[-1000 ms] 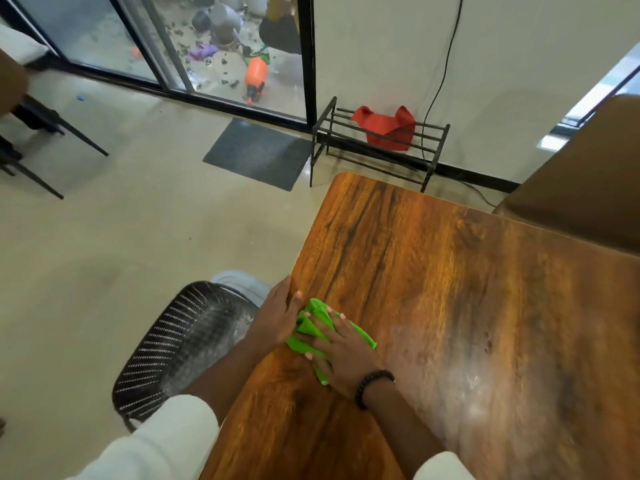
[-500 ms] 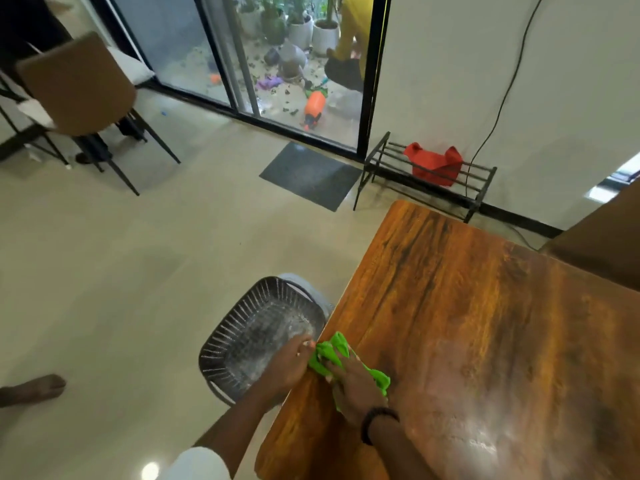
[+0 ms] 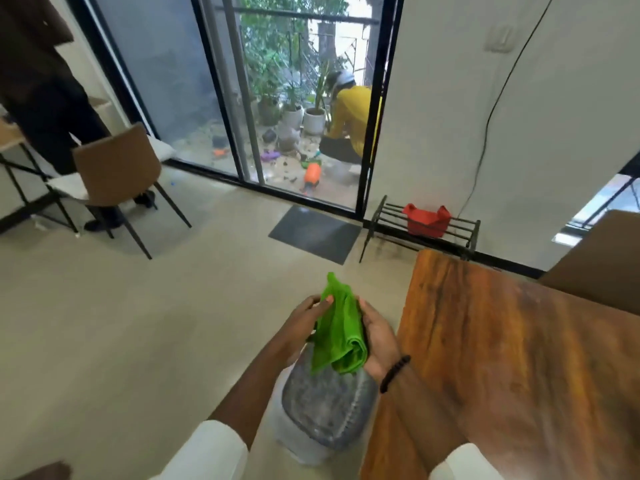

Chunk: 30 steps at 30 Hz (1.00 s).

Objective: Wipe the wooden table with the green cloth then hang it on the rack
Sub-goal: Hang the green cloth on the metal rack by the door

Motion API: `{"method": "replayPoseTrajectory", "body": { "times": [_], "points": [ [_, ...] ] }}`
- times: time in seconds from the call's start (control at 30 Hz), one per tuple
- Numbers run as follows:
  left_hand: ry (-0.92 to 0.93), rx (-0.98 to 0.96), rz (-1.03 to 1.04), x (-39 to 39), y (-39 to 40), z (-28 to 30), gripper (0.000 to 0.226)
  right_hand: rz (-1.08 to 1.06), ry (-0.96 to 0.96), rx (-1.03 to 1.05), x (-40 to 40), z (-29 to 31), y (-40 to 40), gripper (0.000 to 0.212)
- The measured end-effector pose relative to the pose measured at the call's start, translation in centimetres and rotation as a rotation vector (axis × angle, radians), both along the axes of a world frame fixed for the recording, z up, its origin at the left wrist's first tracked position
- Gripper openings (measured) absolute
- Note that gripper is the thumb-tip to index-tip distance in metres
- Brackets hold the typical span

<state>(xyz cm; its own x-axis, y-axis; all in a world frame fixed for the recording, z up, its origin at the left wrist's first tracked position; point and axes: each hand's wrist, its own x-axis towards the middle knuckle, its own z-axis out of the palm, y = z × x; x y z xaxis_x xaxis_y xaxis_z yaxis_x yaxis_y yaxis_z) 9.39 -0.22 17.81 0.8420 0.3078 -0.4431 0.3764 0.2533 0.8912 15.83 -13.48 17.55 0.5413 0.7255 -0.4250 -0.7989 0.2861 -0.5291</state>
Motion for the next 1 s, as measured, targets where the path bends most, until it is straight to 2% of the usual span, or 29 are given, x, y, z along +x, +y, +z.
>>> {"method": "replayPoseTrajectory", "body": {
  "times": [0.1, 0.27, 0.3, 0.4, 0.47, 0.53, 0.67, 0.73, 0.87, 1.0],
  "points": [
    [-0.061, 0.084, 0.04, -2.8, 5.9, 1.9, 0.029, -0.03, -0.208, 0.002, -1.8, 1.0, 5.0, 0.038],
    [-0.138, 0.301, 0.104, -7.2, 15.2, 3.8, 0.004, 0.031, -0.634, -0.281, -4.2, 3.8, 12.7, 0.071],
    [-0.143, 0.334, 0.087, -7.7, 16.8, 4.2, 0.007, 0.039, -0.702, -0.319, -4.2, 4.3, 14.1, 0.072],
    [-0.165, 0.408, -0.04, -7.9, 20.3, 6.0, 0.032, 0.098, -0.884, -0.405, -3.7, 5.3, 17.8, 0.065],
    [-0.221, 0.486, -0.153, -7.0, 22.5, 6.4, 0.042, 0.143, -0.946, -0.413, -2.7, 5.7, 20.2, 0.064],
    [-0.256, 0.588, -0.19, -5.7, 24.9, 5.9, 0.041, 0.173, -1.001, -0.43, -1.2, 5.5, 22.4, 0.063],
    [-0.258, 0.755, -0.202, -1.8, 30.4, 3.5, 0.044, 0.177, -1.076, -0.487, 2.9, 3.2, 27.4, 0.039],
    [-0.294, 0.79, -0.26, 1.1, 33.4, 2.4, 0.045, 0.149, -1.072, -0.52, 5.6, 1.5, 30.3, 0.034],
    [-0.288, 0.777, -0.308, 7.8, 38.9, 2.1, 0.031, 0.124, -1.084, -0.608, 11.2, -0.6, 35.7, 0.031],
    [-0.277, 0.785, -0.328, 15.0, 44.1, 2.8, 0.014, 0.064, -1.115, -0.798, 17.4, 0.2, 39.1, 0.025]
  ]
}}
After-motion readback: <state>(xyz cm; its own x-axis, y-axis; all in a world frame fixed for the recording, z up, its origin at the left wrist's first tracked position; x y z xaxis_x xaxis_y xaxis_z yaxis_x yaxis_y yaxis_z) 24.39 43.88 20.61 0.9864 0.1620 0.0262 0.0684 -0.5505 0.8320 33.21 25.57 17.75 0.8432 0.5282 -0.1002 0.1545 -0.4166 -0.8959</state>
